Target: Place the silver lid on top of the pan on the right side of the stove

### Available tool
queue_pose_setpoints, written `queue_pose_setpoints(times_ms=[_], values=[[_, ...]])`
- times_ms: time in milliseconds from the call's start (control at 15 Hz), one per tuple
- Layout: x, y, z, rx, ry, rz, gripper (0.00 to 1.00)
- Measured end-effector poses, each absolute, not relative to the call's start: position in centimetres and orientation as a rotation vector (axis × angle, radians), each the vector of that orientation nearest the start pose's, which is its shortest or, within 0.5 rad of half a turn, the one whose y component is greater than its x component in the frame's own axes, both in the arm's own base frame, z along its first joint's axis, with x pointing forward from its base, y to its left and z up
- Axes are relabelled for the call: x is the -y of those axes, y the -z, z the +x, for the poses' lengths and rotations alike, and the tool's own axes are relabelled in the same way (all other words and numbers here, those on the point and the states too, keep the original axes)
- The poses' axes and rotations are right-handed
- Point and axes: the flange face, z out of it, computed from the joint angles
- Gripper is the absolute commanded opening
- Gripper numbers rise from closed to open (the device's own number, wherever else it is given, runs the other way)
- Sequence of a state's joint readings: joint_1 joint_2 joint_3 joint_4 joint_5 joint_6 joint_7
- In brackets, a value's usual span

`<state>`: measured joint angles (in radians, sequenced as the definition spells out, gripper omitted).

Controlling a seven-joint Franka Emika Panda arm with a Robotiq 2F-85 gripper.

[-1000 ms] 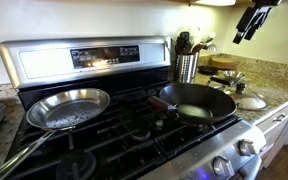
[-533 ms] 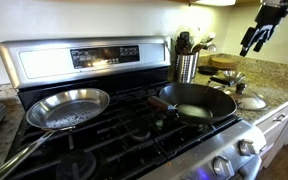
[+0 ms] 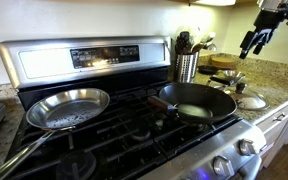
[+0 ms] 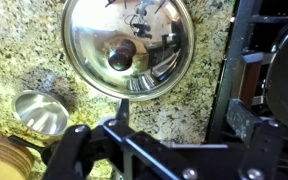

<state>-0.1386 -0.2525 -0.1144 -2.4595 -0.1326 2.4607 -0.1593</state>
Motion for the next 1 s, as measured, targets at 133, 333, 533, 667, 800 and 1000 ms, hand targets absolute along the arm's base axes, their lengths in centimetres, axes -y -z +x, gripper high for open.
queue_pose_setpoints(times_ms=[133, 333, 533, 667, 800, 1000], values=[[12.0, -41.4, 45.6, -0.008, 0.375, -3.237, 1.0], [13.4, -40.4, 45.4, -0.055, 0.339, -3.236, 1.0], [15.4, -38.4, 45.3, -0.125, 0.269, -3.236, 1.0], [16.7, -37.1, 45.5, -0.17, 0.226, -3.236, 1.0], [17.9, -36.0, 45.8, -0.204, 0.191, -3.237, 1.0], [19.3, -34.1, 46.7, -0.243, 0.141, -3.24, 1.0]])
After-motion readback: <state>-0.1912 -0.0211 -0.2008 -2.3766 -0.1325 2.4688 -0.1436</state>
